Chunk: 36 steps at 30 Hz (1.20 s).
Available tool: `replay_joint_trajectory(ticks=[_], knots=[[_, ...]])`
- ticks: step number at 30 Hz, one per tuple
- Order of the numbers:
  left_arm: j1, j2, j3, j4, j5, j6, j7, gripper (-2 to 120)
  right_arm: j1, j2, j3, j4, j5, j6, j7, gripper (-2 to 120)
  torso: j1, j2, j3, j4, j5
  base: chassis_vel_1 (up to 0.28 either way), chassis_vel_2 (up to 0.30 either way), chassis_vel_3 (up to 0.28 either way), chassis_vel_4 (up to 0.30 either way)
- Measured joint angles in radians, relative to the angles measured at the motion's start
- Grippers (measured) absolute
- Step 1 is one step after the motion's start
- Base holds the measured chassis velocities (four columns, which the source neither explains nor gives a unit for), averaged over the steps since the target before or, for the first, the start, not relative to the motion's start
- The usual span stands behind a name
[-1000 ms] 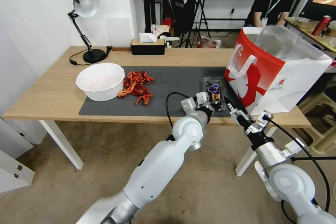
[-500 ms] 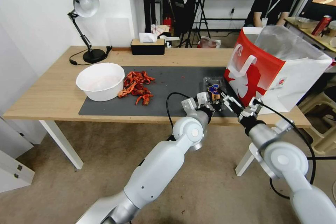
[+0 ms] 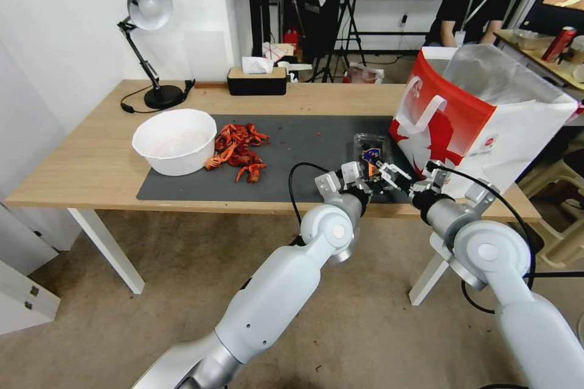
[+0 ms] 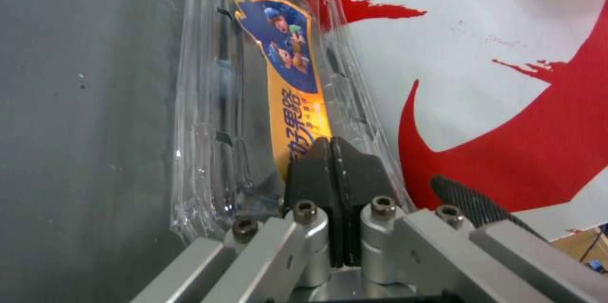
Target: Close the takeout container lid, then place the container into the takeout bag.
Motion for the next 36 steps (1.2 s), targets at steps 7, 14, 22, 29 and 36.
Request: replay_joint_trajectory(ticks=[7,14,22,29,36], knots=[[0.000,0.000,0.002,0.001,0.000,-0.002,0.000,0,0.058,-0.008,-0.013,-0.047,0.019,-0.035,0.010,100,0.000,0.000,0.000,0.0000,0.0000,0.000,0.000,0.000,0.000],[-0.002,0.000,0.005,0.001,0.000,-0.003,0.000,0,0.095,-0.017,-0.028,-0.073,0.006,-0.066,0.045,100,0.000,0.000,0.000,0.0000,0.0000,0.000,0.000,0.000,0.000],[-0.002,0.000,0.015,0.001,-0.001,-0.007,-0.001,0,0.109,-0.038,-0.028,-0.084,-0.055,-0.094,0.067,100,0.000,0.000,0.000,-0.0001,0.0000,0.000,0.000,0.000,0.000],[-0.005,-0.001,0.015,0.007,-0.001,-0.010,0.002,0,0.111,-0.042,-0.025,-0.098,-0.066,-0.120,0.074,100,0.000,0.000,0.000,-0.0001,0.0001,0.000,0.000,0.000,0.000],[-0.011,-0.001,0.016,0.023,0.007,-0.022,0.004,0,0.135,-0.045,-0.036,-0.147,-0.063,-0.134,0.070,100,0.000,0.000,0.000,-0.0001,0.0000,0.000,0.000,0.000,0.000]])
